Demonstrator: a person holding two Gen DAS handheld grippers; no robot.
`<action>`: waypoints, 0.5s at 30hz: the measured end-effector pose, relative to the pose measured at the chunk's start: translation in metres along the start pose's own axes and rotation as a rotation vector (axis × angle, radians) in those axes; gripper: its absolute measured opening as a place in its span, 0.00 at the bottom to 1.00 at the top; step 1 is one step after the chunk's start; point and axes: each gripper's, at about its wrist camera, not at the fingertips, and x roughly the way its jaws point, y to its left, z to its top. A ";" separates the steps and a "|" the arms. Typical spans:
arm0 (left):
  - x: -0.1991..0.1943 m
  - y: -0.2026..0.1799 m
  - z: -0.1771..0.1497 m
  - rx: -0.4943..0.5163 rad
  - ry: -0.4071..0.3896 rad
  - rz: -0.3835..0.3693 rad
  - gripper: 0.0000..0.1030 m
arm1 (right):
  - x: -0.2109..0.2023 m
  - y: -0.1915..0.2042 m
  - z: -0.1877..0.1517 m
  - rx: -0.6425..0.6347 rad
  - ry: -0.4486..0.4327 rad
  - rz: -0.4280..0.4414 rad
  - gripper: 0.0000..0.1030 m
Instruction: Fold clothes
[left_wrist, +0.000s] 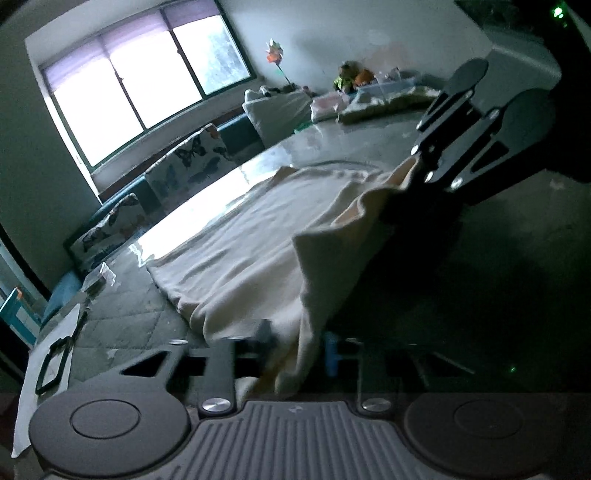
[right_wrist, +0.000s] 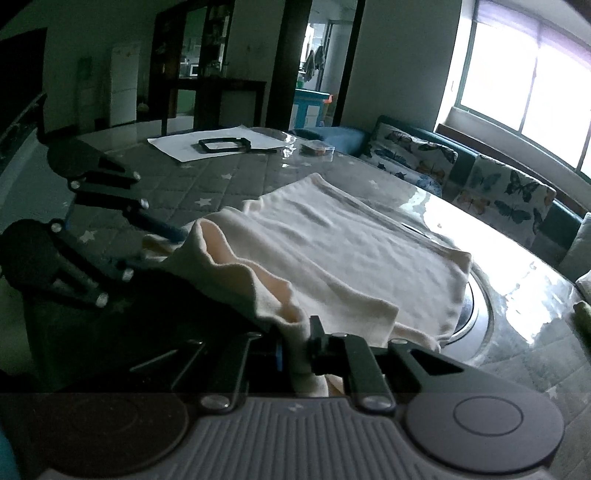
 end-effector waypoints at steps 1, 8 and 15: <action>0.000 0.001 0.000 0.002 -0.001 -0.001 0.15 | 0.000 0.001 -0.001 -0.003 0.000 -0.003 0.10; -0.011 0.008 -0.001 -0.009 -0.019 -0.008 0.08 | -0.004 0.010 -0.004 -0.026 -0.024 -0.019 0.07; -0.035 0.007 -0.004 -0.011 -0.018 -0.039 0.08 | -0.028 0.023 -0.004 -0.065 -0.050 -0.004 0.06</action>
